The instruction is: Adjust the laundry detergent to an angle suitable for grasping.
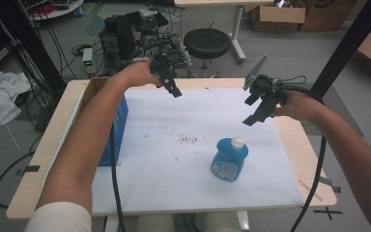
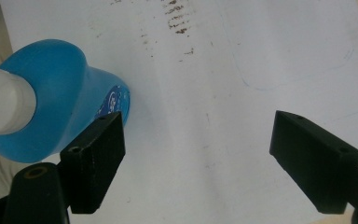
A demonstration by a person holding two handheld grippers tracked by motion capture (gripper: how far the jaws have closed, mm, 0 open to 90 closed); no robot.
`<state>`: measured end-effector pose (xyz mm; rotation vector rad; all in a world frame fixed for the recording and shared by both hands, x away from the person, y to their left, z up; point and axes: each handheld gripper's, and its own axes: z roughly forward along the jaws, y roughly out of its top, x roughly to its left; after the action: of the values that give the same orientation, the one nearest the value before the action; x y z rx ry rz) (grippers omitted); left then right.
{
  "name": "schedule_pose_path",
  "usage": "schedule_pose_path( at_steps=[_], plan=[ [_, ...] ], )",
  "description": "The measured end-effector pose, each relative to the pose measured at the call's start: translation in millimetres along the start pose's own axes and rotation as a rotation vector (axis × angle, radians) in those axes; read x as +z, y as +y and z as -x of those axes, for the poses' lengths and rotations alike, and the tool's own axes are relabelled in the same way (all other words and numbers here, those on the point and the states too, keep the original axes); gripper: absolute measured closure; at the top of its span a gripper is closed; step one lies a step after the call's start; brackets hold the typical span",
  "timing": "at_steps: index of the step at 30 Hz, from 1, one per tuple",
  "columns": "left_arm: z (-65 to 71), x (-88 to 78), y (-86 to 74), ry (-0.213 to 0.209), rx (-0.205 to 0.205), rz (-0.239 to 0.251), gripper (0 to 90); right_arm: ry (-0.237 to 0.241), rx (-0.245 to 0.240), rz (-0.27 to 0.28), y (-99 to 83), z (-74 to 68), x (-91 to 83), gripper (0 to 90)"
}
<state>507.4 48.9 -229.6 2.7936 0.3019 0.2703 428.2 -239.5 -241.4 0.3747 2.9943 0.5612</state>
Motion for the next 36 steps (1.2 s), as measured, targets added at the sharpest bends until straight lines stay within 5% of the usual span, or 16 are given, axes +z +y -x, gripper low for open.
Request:
schedule_pose_path(
  at_steps=[36],
  plan=[
    [-3.2, 2.2, 0.2, -0.002, -0.003, 0.018, 20.2, 0.008, 0.002, -0.002, -0.7, 2.7, -1.5, 17.8]
  ],
)
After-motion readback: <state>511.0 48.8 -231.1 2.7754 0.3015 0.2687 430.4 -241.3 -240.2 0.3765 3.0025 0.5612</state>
